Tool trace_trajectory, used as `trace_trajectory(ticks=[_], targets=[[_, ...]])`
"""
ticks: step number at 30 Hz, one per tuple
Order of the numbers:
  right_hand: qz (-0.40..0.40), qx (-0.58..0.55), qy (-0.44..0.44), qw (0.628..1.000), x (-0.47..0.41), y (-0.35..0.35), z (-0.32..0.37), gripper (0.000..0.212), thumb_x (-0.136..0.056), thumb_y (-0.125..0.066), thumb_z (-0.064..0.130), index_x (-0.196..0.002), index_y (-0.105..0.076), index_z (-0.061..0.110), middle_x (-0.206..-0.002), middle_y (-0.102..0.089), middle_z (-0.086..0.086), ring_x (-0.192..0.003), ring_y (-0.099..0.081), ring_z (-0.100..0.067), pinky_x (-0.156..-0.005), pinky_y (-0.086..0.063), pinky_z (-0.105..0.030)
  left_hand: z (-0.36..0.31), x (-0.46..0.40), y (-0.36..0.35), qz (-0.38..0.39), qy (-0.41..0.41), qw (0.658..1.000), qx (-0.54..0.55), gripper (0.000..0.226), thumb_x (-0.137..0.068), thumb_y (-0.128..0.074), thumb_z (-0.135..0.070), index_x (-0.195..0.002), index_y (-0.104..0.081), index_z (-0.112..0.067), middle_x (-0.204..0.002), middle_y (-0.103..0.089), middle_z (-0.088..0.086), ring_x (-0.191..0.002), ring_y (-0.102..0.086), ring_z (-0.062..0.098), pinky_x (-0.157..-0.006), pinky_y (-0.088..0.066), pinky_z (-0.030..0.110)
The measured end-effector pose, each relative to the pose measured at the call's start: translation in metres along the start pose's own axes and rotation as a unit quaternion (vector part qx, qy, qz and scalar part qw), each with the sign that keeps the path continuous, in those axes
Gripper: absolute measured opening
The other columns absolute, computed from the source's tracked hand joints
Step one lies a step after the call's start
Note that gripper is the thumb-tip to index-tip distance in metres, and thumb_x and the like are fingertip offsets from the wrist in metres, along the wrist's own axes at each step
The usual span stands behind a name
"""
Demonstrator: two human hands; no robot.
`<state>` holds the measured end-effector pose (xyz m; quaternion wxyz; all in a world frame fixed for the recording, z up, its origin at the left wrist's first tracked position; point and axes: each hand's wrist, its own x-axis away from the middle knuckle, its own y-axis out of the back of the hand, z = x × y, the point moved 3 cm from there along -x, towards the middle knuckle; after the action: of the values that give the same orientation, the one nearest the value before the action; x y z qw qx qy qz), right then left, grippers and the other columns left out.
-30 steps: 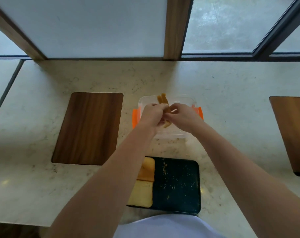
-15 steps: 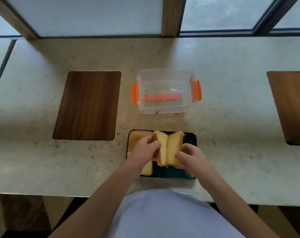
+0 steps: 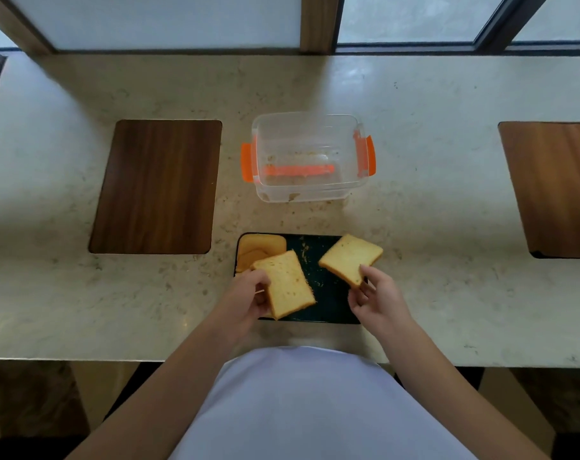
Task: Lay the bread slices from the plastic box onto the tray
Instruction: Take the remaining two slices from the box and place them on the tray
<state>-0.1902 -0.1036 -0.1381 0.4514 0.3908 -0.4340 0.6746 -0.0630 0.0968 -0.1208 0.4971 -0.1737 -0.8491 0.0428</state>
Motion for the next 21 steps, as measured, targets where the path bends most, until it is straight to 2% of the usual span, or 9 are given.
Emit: trace_trajectory(ticks=[3,6,7,9,11,13,16,18,21], targets=[[0.000,0.010,0.005,1.000,-0.007,-0.006,-0.001,0.012,-0.091,-0.070,0.016,-0.100,-0.064,0.012,-0.090,-0.069,-0.007,-0.079,-0.062,-0.017,-0.067,-0.050,-0.026,-0.003,0.000,-0.001,0.004,0.004,1.000,0.003,0.027,-0.089,-0.047,-0.002,-0.113,-0.055,-0.013,-0.123,-0.058,0.020,-0.113,-0.058,0.037,-0.092,-0.054,0.058],[0.012,0.163,0.070,0.984,-0.014,-0.009,-0.001,0.005,-0.097,-0.058,0.014,-0.100,-0.062,0.012,-0.100,-0.068,-0.007,-0.093,-0.065,-0.020,-0.071,-0.053,-0.030,-0.005,0.000,-0.001,0.001,0.008,1.000,0.001,0.027,-0.090,-0.047,-0.003,-0.114,-0.054,-0.011,-0.125,-0.057,0.022,-0.114,-0.057,0.038,-0.096,-0.051,0.060],[0.015,0.249,0.103,0.963,-0.015,-0.008,0.002,0.008,-0.097,-0.055,0.014,-0.097,-0.061,0.009,-0.099,-0.065,-0.008,-0.092,-0.064,-0.020,-0.071,-0.055,-0.034,-0.005,0.000,-0.001,-0.001,0.008,1.000,0.002,0.027,-0.090,-0.047,-0.003,-0.115,-0.054,-0.010,-0.125,-0.056,0.022,-0.115,-0.057,0.038,-0.094,-0.053,0.057],[0.032,0.430,0.160,0.888,-0.015,-0.007,0.009,0.016,-0.095,-0.051,0.017,-0.093,-0.059,0.003,-0.091,-0.058,-0.010,-0.084,-0.057,-0.021,-0.074,-0.054,-0.047,-0.006,-0.002,0.000,-0.004,0.006,1.000,0.002,0.029,-0.090,-0.048,-0.003,-0.118,-0.053,-0.009,-0.126,-0.056,0.022,-0.114,-0.058,0.037,-0.084,-0.057,0.049],[0.053,0.568,0.182,0.801,-0.018,-0.008,0.018,0.023,-0.093,-0.052,0.022,-0.096,-0.064,0.003,-0.088,-0.058,-0.013,-0.081,-0.055,-0.022,-0.074,-0.048,-0.043,-0.006,-0.002,0.001,-0.007,0.007,1.000,-0.003,0.029,-0.090,-0.048,-0.004,-0.118,-0.054,-0.009,-0.126,-0.057,0.022,-0.112,-0.059,0.036,-0.077,-0.056,0.044],[0.062,0.652,0.191,0.731,-0.022,-0.013,0.030,0.019,-0.093,-0.055,0.025,-0.100,-0.068,0.013,-0.091,-0.066,-0.005,-0.079,-0.061,-0.017,-0.071,-0.048,-0.034,-0.007,-0.003,0.001,-0.012,0.010,1.000,-0.008,0.028,-0.090,-0.049,-0.005,-0.117,-0.054,-0.010,-0.125,-0.057,0.021,-0.110,-0.059,0.035,-0.072,-0.056,0.042],[0.031,0.685,0.255,0.682,-0.030,-0.026,0.051,0.029,-0.092,-0.061,0.024,-0.120,-0.065,0.020,-0.106,-0.066,0.003,-0.087,-0.061,-0.009,-0.067,-0.050,-0.025,-0.007,-0.005,0.000,-0.011,0.006,1.000,-0.019,0.028,-0.089,-0.049,-0.006,-0.116,-0.055,-0.013,-0.123,-0.058,0.019,-0.109,-0.060,0.034,-0.068,-0.057,0.040],[-0.004,0.676,0.318,0.665,-0.031,-0.035,0.062,0.037,-0.090,-0.065,0.025,-0.126,-0.062,0.019,-0.115,-0.065,0.001,-0.096,-0.061,-0.012,-0.079,-0.054,-0.030,-0.007,-0.005,-0.002,-0.006,0.003,1.000,-0.029,0.029,-0.089,-0.049,-0.006,-0.117,-0.056,-0.014,-0.122,-0.059,0.018,-0.109,-0.060,0.034,-0.069,-0.057,0.040],[-0.003,0.679,0.387,0.624,-0.028,-0.041,0.064,0.044,-0.085,-0.065,0.025,-0.129,-0.061,0.018,-0.126,-0.060,-0.002,-0.116,-0.055,-0.019,-0.098,-0.050,-0.040,-0.007,-0.006,-0.003,-0.009,0.002,0.999,-0.033,0.028,-0.089,-0.049,-0.006,-0.115,-0.057,-0.015,-0.120,-0.059,0.017,-0.108,-0.060,0.034,-0.071,-0.057,0.042]])
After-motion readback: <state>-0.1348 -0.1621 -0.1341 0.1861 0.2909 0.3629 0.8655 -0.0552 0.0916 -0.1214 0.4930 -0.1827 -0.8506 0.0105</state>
